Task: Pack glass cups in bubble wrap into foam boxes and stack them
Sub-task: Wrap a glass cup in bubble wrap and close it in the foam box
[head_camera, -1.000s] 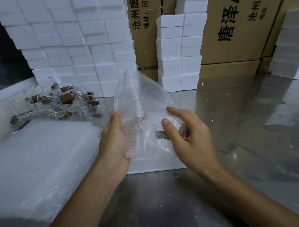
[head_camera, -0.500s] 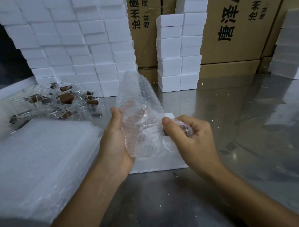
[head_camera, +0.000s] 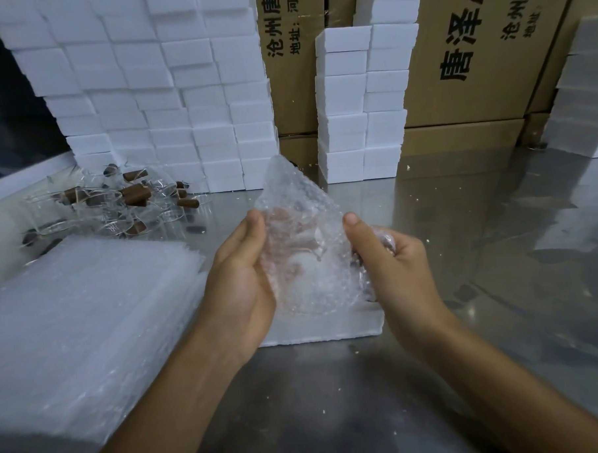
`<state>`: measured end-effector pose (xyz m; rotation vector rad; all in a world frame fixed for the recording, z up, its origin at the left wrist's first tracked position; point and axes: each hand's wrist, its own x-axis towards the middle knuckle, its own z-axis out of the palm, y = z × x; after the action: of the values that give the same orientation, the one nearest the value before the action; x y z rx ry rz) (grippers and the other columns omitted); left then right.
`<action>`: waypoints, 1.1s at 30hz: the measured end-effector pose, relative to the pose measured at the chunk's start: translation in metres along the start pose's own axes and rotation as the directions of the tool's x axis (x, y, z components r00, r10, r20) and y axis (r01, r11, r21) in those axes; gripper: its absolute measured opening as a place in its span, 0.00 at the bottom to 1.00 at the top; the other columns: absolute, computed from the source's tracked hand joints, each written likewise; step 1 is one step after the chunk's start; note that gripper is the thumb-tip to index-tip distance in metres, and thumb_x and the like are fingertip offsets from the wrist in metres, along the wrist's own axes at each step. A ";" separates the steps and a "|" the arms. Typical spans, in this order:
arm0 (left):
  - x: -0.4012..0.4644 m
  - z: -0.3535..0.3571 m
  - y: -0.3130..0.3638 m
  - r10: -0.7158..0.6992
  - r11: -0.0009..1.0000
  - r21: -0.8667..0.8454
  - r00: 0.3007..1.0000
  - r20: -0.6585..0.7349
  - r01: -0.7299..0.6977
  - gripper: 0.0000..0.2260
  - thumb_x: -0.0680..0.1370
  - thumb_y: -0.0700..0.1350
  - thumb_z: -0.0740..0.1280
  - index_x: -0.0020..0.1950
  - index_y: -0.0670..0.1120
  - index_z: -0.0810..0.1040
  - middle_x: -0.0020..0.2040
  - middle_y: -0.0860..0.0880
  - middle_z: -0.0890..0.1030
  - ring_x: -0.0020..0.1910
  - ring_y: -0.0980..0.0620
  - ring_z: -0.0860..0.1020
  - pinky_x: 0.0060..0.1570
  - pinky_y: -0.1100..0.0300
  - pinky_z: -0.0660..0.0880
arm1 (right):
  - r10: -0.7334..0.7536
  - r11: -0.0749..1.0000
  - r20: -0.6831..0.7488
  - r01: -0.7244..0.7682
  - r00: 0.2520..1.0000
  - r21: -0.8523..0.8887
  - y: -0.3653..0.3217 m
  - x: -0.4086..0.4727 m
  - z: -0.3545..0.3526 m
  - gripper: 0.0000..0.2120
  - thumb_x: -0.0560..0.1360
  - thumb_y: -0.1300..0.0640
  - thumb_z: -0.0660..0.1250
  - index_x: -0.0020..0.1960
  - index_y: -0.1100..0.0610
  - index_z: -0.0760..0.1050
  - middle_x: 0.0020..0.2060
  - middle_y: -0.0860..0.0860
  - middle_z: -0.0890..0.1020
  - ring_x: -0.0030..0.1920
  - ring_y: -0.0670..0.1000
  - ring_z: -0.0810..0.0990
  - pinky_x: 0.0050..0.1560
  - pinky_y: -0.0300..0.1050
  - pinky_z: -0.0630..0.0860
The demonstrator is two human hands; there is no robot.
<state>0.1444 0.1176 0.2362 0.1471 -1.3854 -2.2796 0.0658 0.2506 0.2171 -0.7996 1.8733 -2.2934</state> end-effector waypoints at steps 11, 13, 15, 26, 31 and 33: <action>0.003 -0.019 0.019 0.070 0.995 0.057 0.981 0.180 -0.082 0.10 0.68 0.37 0.72 0.48 0.45 0.84 0.41 0.49 0.84 0.39 0.53 0.82 0.39 0.62 0.80 | -0.255 0.961 -0.035 0.250 0.966 -0.120 0.000 0.003 -0.007 0.24 0.79 0.59 0.68 0.25 0.51 0.67 0.21 0.44 0.70 0.25 0.41 0.67 0.29 0.33 0.65; 0.006 -0.021 0.020 0.102 0.994 0.039 0.991 0.085 -0.106 0.13 0.66 0.33 0.73 0.48 0.43 0.80 0.38 0.47 0.82 0.35 0.52 0.81 0.36 0.63 0.79 | -0.270 0.956 -0.049 0.261 0.962 -0.133 0.001 0.003 -0.008 0.24 0.79 0.60 0.68 0.26 0.53 0.67 0.21 0.43 0.70 0.24 0.40 0.68 0.29 0.33 0.66; 0.008 -0.023 0.019 0.131 0.991 0.004 0.991 0.018 -0.131 0.10 0.65 0.33 0.71 0.43 0.44 0.78 0.35 0.47 0.80 0.33 0.51 0.81 0.34 0.63 0.79 | -0.276 0.955 -0.078 0.264 0.958 -0.135 0.002 0.003 -0.008 0.24 0.79 0.60 0.68 0.26 0.55 0.67 0.21 0.43 0.70 0.24 0.40 0.67 0.29 0.33 0.65; 0.001 -0.014 0.010 0.433 0.891 0.226 0.885 -0.171 -0.393 0.13 0.76 0.34 0.67 0.40 0.48 0.87 0.42 0.45 0.86 0.46 0.47 0.85 0.46 0.59 0.80 | -0.244 0.968 -0.207 0.224 0.947 -0.115 0.005 0.007 -0.007 0.27 0.79 0.58 0.68 0.23 0.49 0.66 0.20 0.41 0.68 0.23 0.40 0.64 0.26 0.31 0.63; -0.010 -0.003 -0.006 0.354 0.838 0.359 0.911 0.212 -0.410 0.18 0.70 0.47 0.75 0.59 0.49 0.82 0.57 0.55 0.84 0.61 0.55 0.80 0.57 0.64 0.76 | -0.178 0.983 -0.211 0.162 0.961 -0.089 0.007 0.005 -0.005 0.25 0.79 0.54 0.68 0.25 0.51 0.65 0.22 0.42 0.67 0.24 0.43 0.65 0.24 0.38 0.65; -0.013 -0.001 -0.009 0.366 0.707 0.504 0.866 0.339 -0.496 0.19 0.68 0.53 0.75 0.58 0.55 0.80 0.58 0.61 0.82 0.62 0.57 0.79 0.59 0.64 0.75 | -0.182 0.983 -0.211 0.168 0.960 -0.079 0.006 0.003 -0.005 0.24 0.79 0.54 0.68 0.26 0.51 0.66 0.22 0.43 0.68 0.24 0.44 0.66 0.24 0.39 0.66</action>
<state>0.1530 0.1261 0.2264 -0.2301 -1.9565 -1.4595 0.0591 0.2524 0.2117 -0.7787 2.0465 -2.5354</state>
